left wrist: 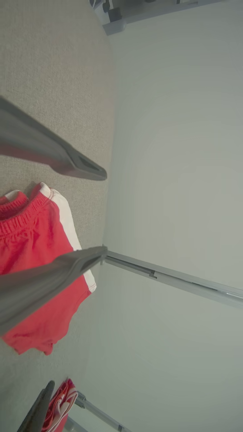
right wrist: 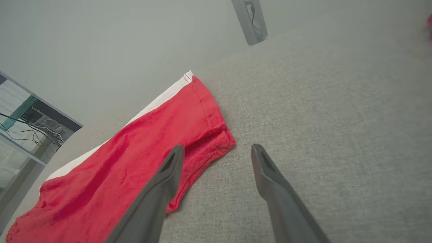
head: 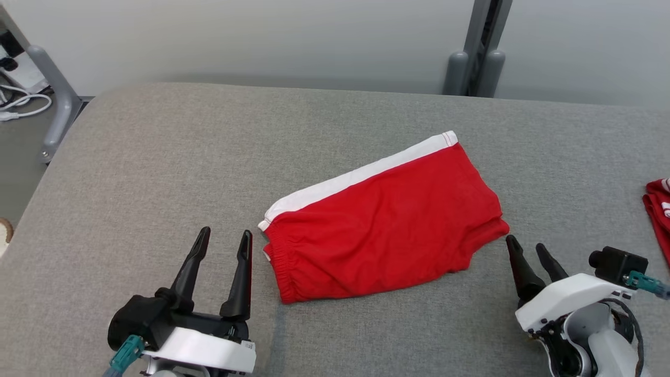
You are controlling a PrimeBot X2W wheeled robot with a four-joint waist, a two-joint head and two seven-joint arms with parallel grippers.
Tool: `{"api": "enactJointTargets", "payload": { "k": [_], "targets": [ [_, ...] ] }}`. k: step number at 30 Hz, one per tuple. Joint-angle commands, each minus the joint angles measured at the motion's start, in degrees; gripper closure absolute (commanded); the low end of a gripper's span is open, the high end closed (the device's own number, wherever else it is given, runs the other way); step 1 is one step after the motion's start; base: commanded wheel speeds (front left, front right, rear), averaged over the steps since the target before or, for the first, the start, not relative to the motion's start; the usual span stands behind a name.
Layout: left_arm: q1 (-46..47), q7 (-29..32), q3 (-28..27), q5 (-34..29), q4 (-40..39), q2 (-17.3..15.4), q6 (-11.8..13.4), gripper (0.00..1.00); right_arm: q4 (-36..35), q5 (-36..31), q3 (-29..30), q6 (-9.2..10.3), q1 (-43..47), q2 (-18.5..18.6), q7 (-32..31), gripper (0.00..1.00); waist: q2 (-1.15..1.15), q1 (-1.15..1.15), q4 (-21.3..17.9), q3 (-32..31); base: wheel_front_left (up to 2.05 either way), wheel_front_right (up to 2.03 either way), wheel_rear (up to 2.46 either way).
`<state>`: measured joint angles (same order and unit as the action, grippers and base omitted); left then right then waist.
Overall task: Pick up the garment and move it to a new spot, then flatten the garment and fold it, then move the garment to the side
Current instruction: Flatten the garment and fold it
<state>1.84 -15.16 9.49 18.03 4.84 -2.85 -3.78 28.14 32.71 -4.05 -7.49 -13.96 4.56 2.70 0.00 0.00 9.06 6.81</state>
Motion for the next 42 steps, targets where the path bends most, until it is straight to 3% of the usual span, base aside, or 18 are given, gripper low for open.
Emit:
{"api": "enactJointTargets", "payload": {
  "k": [1, 11, 22, 31, 33, 34, 35, 36, 42],
  "targets": [
    [0.98, 0.01, 0.3, 0.38, 0.22, -0.19, 0.35, 0.0, 0.54, 1.76, 0.34, 0.0, -1.22, -0.26, -1.62, 0.0, 0.0, 0.0, 0.91, 0.46, 0.0, 0.0, 0.0],
    [1.43, 0.0, 2.28, 0.94, 1.5, -0.18, 1.29, 0.0, 9.18, 11.96, 6.39, -0.01, -6.88, -1.47, -10.41, 0.0, 0.0, 0.0, 5.79, 1.79, 0.0, 0.0, 0.0],
    [1.67, 0.0, 3.5, 1.6, 2.23, -0.19, 1.77, 0.0, 14.88, 17.92, 7.83, -0.06, -11.46, -1.92, -11.49, 0.0, 0.0, 0.0, 10.28, 3.21, 0.0, 0.0, 0.0],
    [2.58, 0.0, 4.59, 2.21, 2.17, -0.19, 1.96, 0.0, 21.62, 18.52, 8.72, -0.07, -16.45, -2.13, -10.07, 0.0, 0.0, 0.0, 11.98, 4.55, 0.0, 0.0, 0.0],
    [2.75, 0.0, 4.82, 2.32, 2.28, -0.19, 2.05, 0.0, 23.05, 18.06, 8.93, -0.07, -17.3, -2.17, -9.46, 0.04, 0.0, 0.0, 12.15, 4.66, 0.0, 0.0, 0.0],
    [2.88, 0.0, 4.9, 2.39, 2.32, -0.19, 2.06, 0.0, 23.6, 18.02, 8.91, -0.07, -17.64, -2.22, -9.18, 0.5, 0.0, 0.0, 12.2, 4.7, 0.0, 0.0, 0.0],
    [2.99, 0.0, 4.94, 2.49, 2.36, -0.18, 2.08, 0.0, 23.96, 17.88, 8.82, -0.07, -17.9, -2.27, -8.86, 0.71, 0.0, 0.0, 12.22, 4.7, 0.0, 0.0, 0.0],
    [3.06, 0.0, 4.9, 2.54, 2.42, -0.19, 2.12, 0.0, 24.28, 17.83, 8.66, -0.07, -18.17, -2.27, -8.43, 1.0, 0.0, 0.0, 12.2, 4.68, 0.0, 0.0, 0.0],
    [2.7, 0.0, 4.39, 2.4, 2.75, -0.18, 2.18, 0.0, 24.91, 18.58, 8.0, -0.01, -18.26, -2.0, -5.82, 1.0, 0.0, 0.0, 11.25, 4.06, 0.0, 0.0, 0.0]
  ]
}}
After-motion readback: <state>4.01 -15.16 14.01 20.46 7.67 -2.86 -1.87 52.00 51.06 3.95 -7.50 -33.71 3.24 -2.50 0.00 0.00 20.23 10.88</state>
